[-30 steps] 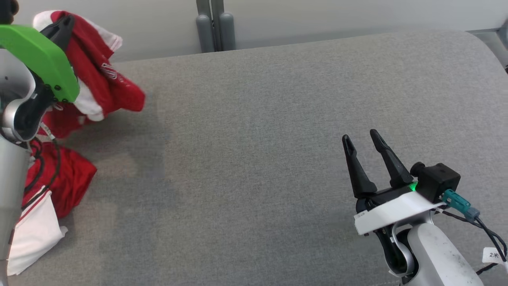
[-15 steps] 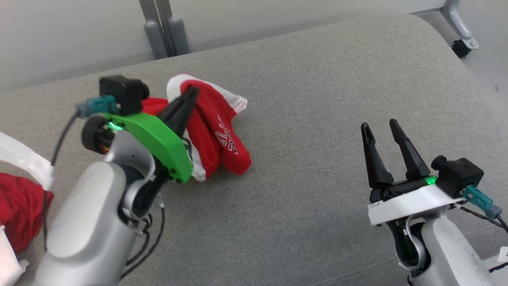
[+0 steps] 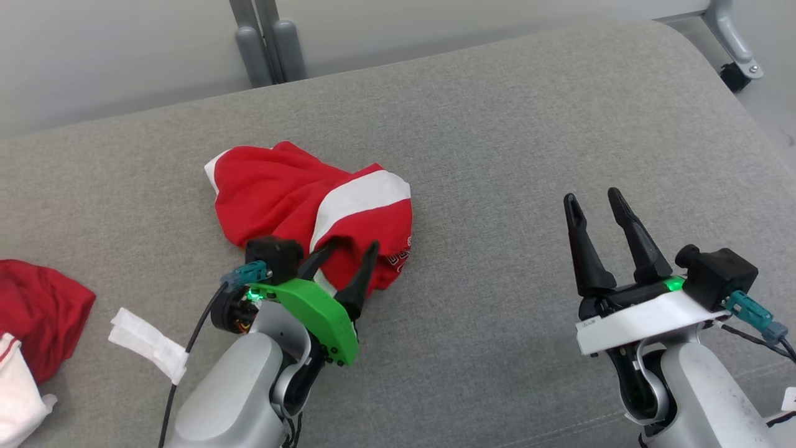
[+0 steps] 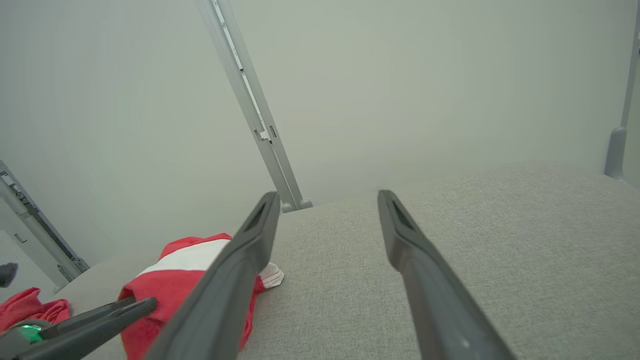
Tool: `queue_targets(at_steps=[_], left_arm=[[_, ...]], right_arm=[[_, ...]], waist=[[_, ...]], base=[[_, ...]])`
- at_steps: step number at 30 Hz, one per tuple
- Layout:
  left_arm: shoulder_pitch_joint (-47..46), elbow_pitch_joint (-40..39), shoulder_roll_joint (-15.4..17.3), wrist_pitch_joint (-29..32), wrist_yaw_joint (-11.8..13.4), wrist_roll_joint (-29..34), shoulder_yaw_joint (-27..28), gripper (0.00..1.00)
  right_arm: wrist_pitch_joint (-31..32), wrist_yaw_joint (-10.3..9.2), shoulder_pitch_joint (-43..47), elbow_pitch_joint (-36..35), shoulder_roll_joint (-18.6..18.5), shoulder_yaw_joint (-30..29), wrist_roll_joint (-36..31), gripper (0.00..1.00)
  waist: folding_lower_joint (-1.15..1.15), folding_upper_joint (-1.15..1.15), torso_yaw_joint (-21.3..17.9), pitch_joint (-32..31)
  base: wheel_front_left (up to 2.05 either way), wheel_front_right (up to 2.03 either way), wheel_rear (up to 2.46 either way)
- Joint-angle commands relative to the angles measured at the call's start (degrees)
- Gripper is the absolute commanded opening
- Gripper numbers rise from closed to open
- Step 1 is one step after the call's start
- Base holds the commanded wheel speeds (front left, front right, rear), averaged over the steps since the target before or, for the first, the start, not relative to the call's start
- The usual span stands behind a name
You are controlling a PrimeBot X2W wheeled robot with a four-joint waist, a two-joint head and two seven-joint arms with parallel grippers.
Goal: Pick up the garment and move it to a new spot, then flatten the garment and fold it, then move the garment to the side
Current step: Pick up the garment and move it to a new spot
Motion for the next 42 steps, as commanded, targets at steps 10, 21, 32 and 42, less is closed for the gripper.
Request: queue_targets(at_steps=[10, 21, 32, 42], left_arm=[[4.3, -7.6, 4.3, -8.3, 4.2, 3.4, 2.2, 1.0], [14.4, -18.4, 8.3, -13.2, 10.4, 2.9, 10.3, 1.0], [25.0, -24.3, 6.7, -13.6, 12.9, 8.4, 19.3, 1.0], [27.4, -23.4, 2.5, -13.6, 9.9, 11.8, 22.5, 1.0]], right_arm=[[-0.1, 0.02, 3.1, -1.7, -1.6, -1.5, 0.2, 1.0], [-0.1, 0.02, 6.0, -3.5, -1.4, -4.7, -2.1, 1.0], [-0.1, 0.02, 9.8, -2.9, -0.3, -8.0, -5.6, 1.0], [-0.1, 0.02, 8.8, -1.6, -0.7, -7.2, -5.6, 1.0]], waist=[[0.0, 0.0, 6.0, -4.2], [0.0, 0.0, 9.0, -6.2], [0.0, 0.0, 9.3, -6.7], [0.0, 0.0, 9.2, -7.4]], base=[[0.0, 0.0, 0.0], [0.0, 0.0, 0.0], [0.0, 0.0, 0.0], [0.0, 0.0, 0.0]])
